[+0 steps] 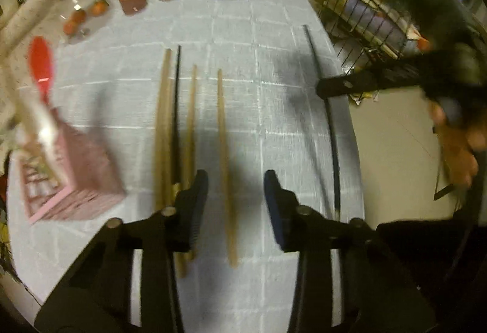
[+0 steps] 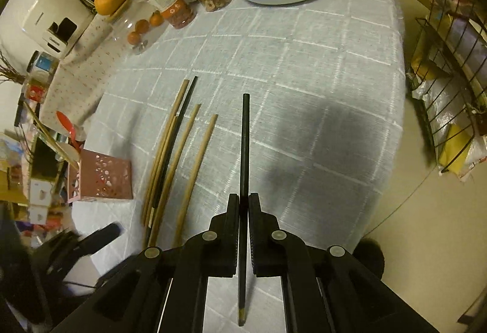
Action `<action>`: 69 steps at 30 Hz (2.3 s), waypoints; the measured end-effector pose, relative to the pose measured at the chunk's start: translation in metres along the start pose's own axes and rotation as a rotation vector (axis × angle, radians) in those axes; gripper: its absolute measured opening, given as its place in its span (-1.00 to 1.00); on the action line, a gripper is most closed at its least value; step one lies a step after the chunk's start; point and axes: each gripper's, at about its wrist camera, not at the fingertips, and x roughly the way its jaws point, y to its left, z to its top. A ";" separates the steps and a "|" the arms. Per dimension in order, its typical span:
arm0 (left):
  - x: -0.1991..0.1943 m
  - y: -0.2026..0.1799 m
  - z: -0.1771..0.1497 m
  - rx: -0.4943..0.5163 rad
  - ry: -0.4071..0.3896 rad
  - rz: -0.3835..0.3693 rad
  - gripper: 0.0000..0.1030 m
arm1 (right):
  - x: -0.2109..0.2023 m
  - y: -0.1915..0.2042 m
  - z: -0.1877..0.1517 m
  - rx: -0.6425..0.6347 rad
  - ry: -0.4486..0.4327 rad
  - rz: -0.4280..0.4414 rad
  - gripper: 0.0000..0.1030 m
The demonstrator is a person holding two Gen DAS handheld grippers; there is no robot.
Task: Organize utensils
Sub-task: 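Grasp a black chopstick with the right gripper while the left gripper grasps a wooden chopstick, then lift the wooden chopstick with the left gripper toward the pink holder while the right gripper lifts the black chopstick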
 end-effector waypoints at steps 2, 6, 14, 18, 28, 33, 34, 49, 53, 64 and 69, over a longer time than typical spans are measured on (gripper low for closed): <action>0.012 0.000 0.010 -0.019 0.008 0.003 -0.36 | 0.000 -0.006 -0.002 0.004 0.004 0.000 -0.88; 0.032 0.004 0.029 -0.067 0.003 -0.007 -0.37 | 0.001 -0.017 -0.005 0.009 0.018 0.006 -0.88; 0.077 0.020 0.052 -0.153 0.025 -0.022 -0.48 | 0.000 -0.027 -0.007 0.013 0.026 0.017 -0.88; 0.080 0.017 0.051 -0.132 0.016 -0.006 -0.64 | 0.001 -0.025 -0.007 0.009 0.026 0.019 -0.88; 0.052 0.001 0.046 -0.059 -0.040 0.029 -0.86 | -0.013 -0.018 -0.015 0.011 -0.015 0.014 -0.89; 0.020 -0.004 0.037 -0.026 -0.090 0.035 -0.86 | -0.033 -0.005 -0.022 -0.006 -0.084 0.011 -0.89; 0.011 -0.005 0.034 -0.023 -0.101 0.036 -0.86 | -0.035 -0.002 -0.022 -0.011 -0.092 0.016 -0.89; -0.052 0.018 0.006 -0.072 -0.178 -0.010 -0.86 | 0.041 0.001 0.010 -0.060 0.021 -0.146 -0.32; -0.055 0.021 0.004 -0.072 -0.175 -0.018 -0.86 | 0.066 -0.002 0.012 -0.063 0.074 -0.190 -0.54; -0.084 0.026 -0.010 -0.101 -0.232 -0.039 -0.86 | 0.032 0.004 -0.002 -0.080 -0.063 -0.144 -0.90; -0.103 0.031 -0.018 -0.095 -0.275 -0.041 -0.86 | -0.021 0.030 -0.023 -0.166 -0.181 -0.087 -0.90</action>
